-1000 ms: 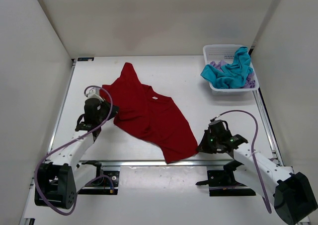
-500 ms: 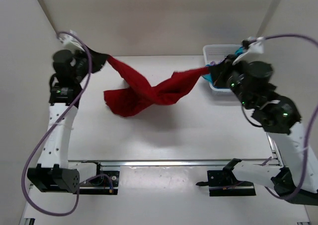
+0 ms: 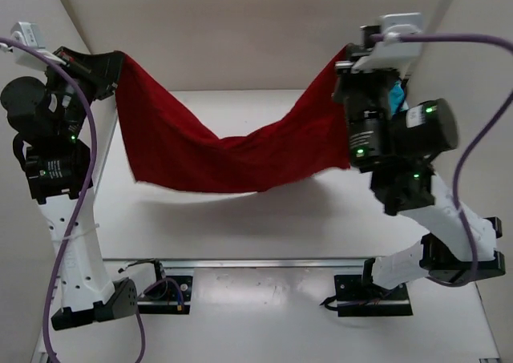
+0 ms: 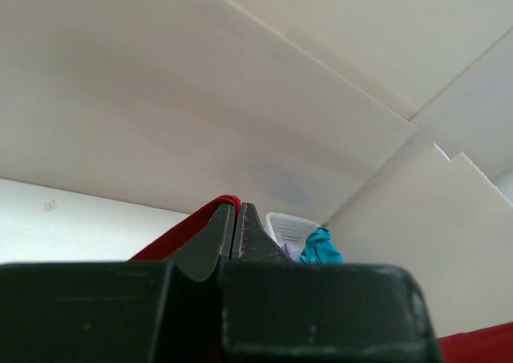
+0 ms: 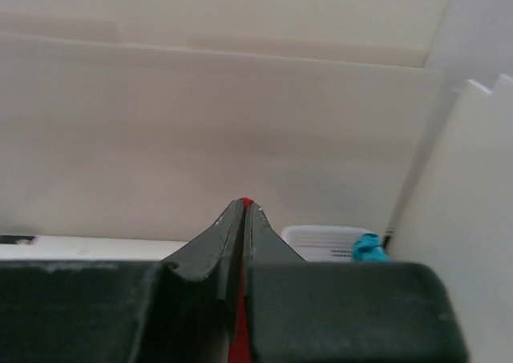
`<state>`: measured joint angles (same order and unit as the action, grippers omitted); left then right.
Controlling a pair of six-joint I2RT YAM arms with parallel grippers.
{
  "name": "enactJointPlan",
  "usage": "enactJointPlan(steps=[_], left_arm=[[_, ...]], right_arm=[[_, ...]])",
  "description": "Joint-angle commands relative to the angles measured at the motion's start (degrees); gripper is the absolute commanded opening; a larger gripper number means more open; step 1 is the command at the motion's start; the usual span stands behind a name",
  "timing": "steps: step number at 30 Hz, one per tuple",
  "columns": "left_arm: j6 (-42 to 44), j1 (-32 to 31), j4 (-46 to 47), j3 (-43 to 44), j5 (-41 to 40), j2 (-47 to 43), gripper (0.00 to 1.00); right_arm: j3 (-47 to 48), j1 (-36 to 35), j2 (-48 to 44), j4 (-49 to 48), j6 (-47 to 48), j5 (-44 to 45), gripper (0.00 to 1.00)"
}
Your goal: Fold and stack the t-shirts
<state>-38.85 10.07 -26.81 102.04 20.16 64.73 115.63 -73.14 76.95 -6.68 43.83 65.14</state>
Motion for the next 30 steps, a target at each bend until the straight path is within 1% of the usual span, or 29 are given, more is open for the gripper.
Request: enactJointPlan(steps=[1, 2, 3, 4, 5, 6, 7, 8, 9, 10, 12, 13, 14, 15, 16, 17, 18, 19, 20, 21, 22, 23, 24, 25, 26, 27, 28, 29, 30], left_arm=[[-0.18, 0.13, -2.37, 0.63, -2.75, 0.75, 0.00], [-0.09, 0.04, -2.29, -1.04, -2.59, 0.75, 0.00], [0.09, -0.13, -1.76, -2.44, -2.67, 0.49, 0.00], [0.44, -0.22, -1.32, -5.24, -3.19, -0.47, 0.00], [1.40, -0.22, -1.14, -8.23, -4.77, -0.39, 0.00], [2.28, -1.18, -0.62, -9.83, -5.65, -1.26, 0.00], [2.55, -1.10, 0.26, -12.97, -7.05, -1.88, 0.00], [3.33, -1.27, 0.44, -16.40, -7.50, -2.24, 0.00], [4.30, -1.54, 1.66, -18.35, -8.03, -2.50, 0.00], [3.79, -1.19, 2.98, -22.37, -8.21, -2.85, 0.00], [4.40, -1.80, 5.35, -29.58, -9.69, -2.24, 0.00], [4.31, -2.41, 6.75, -30.92, -10.14, -1.02, 0.00], [4.40, -2.33, 7.73, -33.20, -11.01, -0.14, 0.00], [4.05, -3.64, 9.13, -34.18, -11.98, 2.74, 0.00], [4.39, -3.56, 9.92, -34.45, -12.16, 6.16, 0.00], [4.31, -4.43, 10.37, -32.36, -12.16, 10.98, 0.00], [3.87, -4.35, 10.02, -28.86, -10.60, 13.64, 0.00], [3.61, -4.61, 8.80, -26.48, -10.24, 18.54, 0.00], [2.65, -4.27, 8.18, -20.80, -8.67, 22.51, 0.00], [1.77, -4.79, 8.00, -15.17, -7.87, 24.29, 0.00], [1.50, -5.31, 8.09, -9.20, -7.86, 27.00, 0.00], [1.58, -5.41, 6.17, -5.57, -8.55, 29.12, 0.00], [1.59, -5.15, 5.63, 1.86, -9.00, 31.49, 0.00], [1.24, -4.97, 3.97, 9.07, -8.30, 32.73, 0.00], [0.71, -4.45, 2.82, 12.19, -8.04, 34.83, 0.00], [0.10, -3.13, 2.64, 17.87, -7.43, 36.07, 0.00], [-1.13, -2.51, 2.72, 21.15, -7.85, 36.60, 0.00], [-1.84, -1.72, 3.68, 21.88, -8.12, 36.52, 0.00], [-2.10, -1.37, 6.56, 21.54, -8.56, 35.56, 0.00]], right_arm=[[1.96, 1.94, 0.91, -13.28, 11.73, 3.66, 0.00], [1.62, 3.95, 1.27, -4.75, 7.36, 1.50, 0.00], [0.65, 6.24, 0.93, 3.95, -0.69, -0.96, 0.00], [0.47, 8.26, 1.71, 8.74, -9.29, -2.46, 0.00], [1.08, 13.24, 3.54, 19.40, -13.21, -6.22, 0.00], [2.48, 18.51, 4.17, 30.99, -23.43, -13.83, 0.00], [3.27, 23.96, 5.92, 38.24, -32.14, -22.08, 0.00], [2.41, 27.15, 6.63, 40.49, -35.19, -26.25, 0.00], [-1.16, 32.22, 6.90, 40.86, -39.14, -33.08, 0.00], [-5.46, 35.84, 6.47, 39.47, -40.83, -36.46, 0.00], [-9.70, 41.56, 6.98, 37.45, -43.38, -48.91, 0.00], [-10.25, 45.59, 8.21, 37.44, -45.13, -55.76, 0.00], [-9.64, 47.81, 10.92, 38.14, -46.28, -58.87, 0.00], [-6.59, 50.79, 15.64, 39.80, -47.60, -62.99, 0.00], [-1.86, 53.43, 18.04, 41.81, -48.05, -66.34, 0.00], [0.88, 53.89, 23.37, 42.36, -47.97, -66.72, 0.00], [7.61, 55.46, 29.08, 44.28, -47.62, -67.07, 0.00], [17.42, 57.13, 32.53, 46.64, -47.70, -68.12, 0.00], [27.70, 58.19, 39.18, 47.89, -48.92, -69.09, 0.00], [28.15, 59.77, 40.46, 45.46, -50.24, -71.10, 0.00], [27.02, 61.79, 40.39, 39.69, -52.77, -74.43, 0.00], [27.45, 63.63, 40.39, 35.81, -55.32, -76.29, 0.00], [28.93, 64.17, 40.73, 34.20, -56.65, -77.44, 0.00], [31.64, 65.40, 40.48, 31.14, -56.93, -77.01, 0.00], [32.45, 65.84, 39.95, 27.11, -57.10, -76.84, 0.00], [31.16, 66.37, 37.77, 22.28, -57.28, -76.83, 0.00], [29.84, 66.81, 35.23, 20.15, -56.93, -76.49, 0.00], [27.13, 66.38, 33.55, 16.30, -56.32, -74.74, 0.00], [27.27, 66.12, 31.79, 15.13, -55.36, -74.64, 0.00]])
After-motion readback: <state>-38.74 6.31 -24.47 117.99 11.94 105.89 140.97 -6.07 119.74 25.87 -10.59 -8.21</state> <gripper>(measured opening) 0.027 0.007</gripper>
